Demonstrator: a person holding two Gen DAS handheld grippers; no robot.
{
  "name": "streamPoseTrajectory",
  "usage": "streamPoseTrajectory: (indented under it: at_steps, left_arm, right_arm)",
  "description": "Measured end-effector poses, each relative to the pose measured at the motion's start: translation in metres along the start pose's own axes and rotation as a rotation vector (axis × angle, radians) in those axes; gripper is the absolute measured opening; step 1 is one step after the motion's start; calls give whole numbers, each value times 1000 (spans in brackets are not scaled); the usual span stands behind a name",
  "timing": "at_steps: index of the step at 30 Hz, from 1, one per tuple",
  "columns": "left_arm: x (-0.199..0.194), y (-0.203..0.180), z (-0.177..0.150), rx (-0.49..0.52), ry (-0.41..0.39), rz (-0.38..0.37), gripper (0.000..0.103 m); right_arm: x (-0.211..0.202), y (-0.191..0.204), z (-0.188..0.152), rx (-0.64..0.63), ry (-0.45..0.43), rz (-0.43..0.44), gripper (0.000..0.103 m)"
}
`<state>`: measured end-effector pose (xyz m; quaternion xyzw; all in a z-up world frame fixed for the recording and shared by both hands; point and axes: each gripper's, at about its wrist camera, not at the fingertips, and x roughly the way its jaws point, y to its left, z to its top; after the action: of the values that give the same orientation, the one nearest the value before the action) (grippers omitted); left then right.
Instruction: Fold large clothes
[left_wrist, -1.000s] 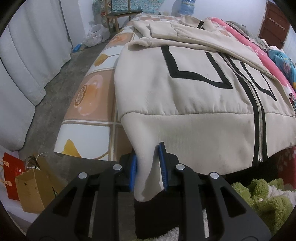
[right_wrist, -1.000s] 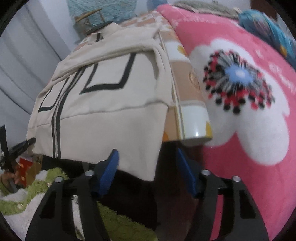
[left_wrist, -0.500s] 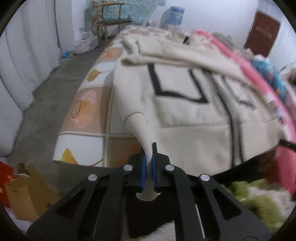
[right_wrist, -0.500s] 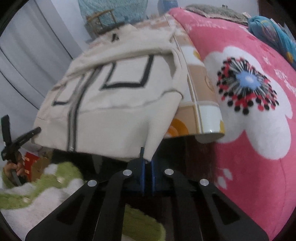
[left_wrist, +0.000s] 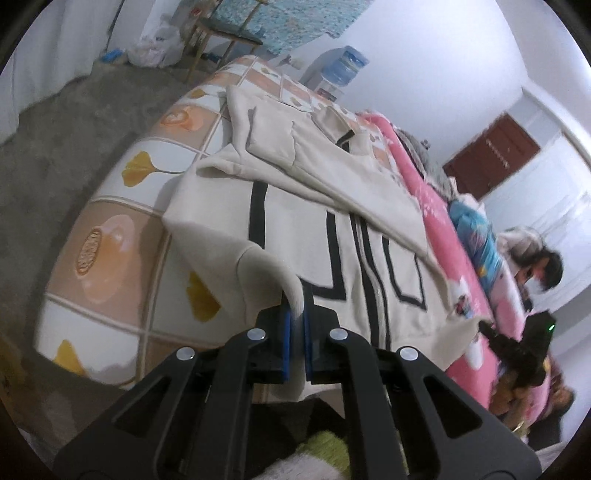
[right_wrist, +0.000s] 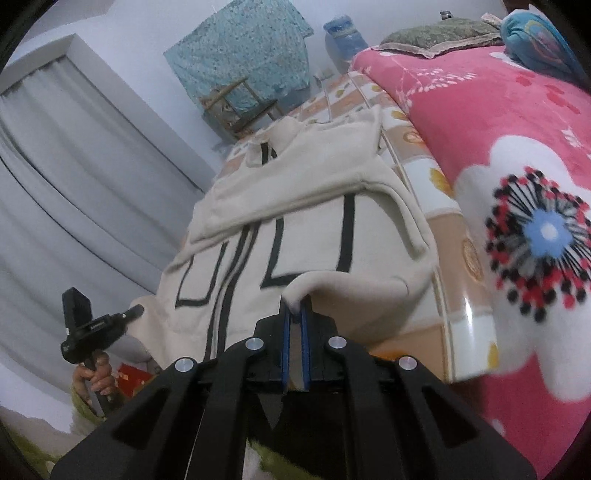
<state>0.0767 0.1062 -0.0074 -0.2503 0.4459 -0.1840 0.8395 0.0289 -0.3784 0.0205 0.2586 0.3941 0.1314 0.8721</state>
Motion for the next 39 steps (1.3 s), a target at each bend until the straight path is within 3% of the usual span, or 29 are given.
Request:
streamPoseTrajectory:
  at_steps: [8,17,23,29,33,35,37,39]
  left_arm:
    - [23,27,29,-166,7,-84,5]
    - [45,54,52,-287,5,-87,5]
    - [57,74,62,-338,-1,-90,8]
    - [56,72,64,-282,-44,-66,17]
    - [38,69,64,-227,-119,-22,27]
    - [28,68,63,-204,-144,-6,28]
    - [25,62,61,-158,-141,33,30]
    - [27,52,55,-84,-114,96,36]
  right_arm:
    - [20,-12,35,35,-39,27,5]
    - [49,-31,71,88,-74,33,5]
    - [73,-50,88,124,-82,-15,6]
    - [75,-74,85,173,-104,-125,10]
    - [61,-79,80,151,-125,-176,28]
    - [55,-76,76,107,-121,-219,31]
    - [54,-71,71,68,-102,-244,41]
    - [56,-64,65,15,-74,-277,45]
